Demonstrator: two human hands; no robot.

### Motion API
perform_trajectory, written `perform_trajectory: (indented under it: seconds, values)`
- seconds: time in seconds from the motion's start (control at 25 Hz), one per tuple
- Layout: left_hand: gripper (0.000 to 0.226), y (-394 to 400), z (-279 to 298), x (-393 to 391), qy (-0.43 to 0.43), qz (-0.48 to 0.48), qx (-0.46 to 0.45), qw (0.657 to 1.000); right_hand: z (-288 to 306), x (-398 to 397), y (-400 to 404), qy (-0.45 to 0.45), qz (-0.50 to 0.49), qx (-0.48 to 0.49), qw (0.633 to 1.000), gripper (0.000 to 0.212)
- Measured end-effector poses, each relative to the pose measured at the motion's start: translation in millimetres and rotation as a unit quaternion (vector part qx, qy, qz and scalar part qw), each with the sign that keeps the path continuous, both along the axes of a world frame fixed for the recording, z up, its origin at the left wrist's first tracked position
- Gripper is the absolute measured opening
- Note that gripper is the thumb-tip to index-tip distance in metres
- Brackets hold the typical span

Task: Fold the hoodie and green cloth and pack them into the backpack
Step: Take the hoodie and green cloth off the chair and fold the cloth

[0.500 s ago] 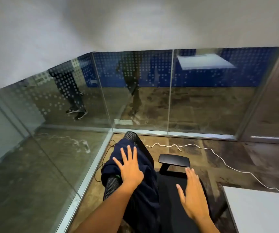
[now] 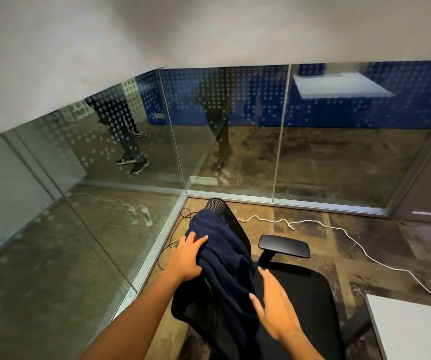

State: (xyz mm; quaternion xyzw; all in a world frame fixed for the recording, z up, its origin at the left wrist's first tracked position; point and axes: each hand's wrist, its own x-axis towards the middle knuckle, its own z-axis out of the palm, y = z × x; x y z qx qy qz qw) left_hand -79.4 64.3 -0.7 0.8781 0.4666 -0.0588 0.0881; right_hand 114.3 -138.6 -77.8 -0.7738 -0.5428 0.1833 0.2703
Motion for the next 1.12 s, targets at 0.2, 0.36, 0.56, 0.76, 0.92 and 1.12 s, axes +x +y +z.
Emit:
perform_trajectory:
  seconds: [0.2,0.36,0.56,0.76,0.92,1.12]
  values:
    - [0.045,10.4,0.4,-2.9,-0.039,-0.017,0.005,0.999,11.0,-16.9,23.3,0.029,0.044,-0.003,0.999,0.039]
    - [0.027,21.7,11.9,7.2,-0.052,-0.044,0.009,0.998,16.7,-57.9,45.3,0.082,0.152,-0.035,0.984,0.03]
    - [0.023,22.4,31.0,28.2,-0.109,0.018,0.01,0.994,14.5,-108.2,86.6,0.197,-0.013,-0.046,0.979,0.078]
    - [0.026,15.1,25.4,35.7,-0.255,0.131,-0.044,0.957,13.3,-116.5,117.4,0.26,-0.124,-0.054,0.956,0.05]
    - [0.025,16.2,39.5,39.3,-0.388,0.173,-0.093,0.9,16.5,-98.9,126.1,0.288,-0.183,-0.06,0.938,0.023]
    - [0.026,7.0,83.3,52.9,-0.519,0.211,-0.093,0.823,48.9,-80.4,123.6,0.334,-0.269,0.101,0.898,0.023]
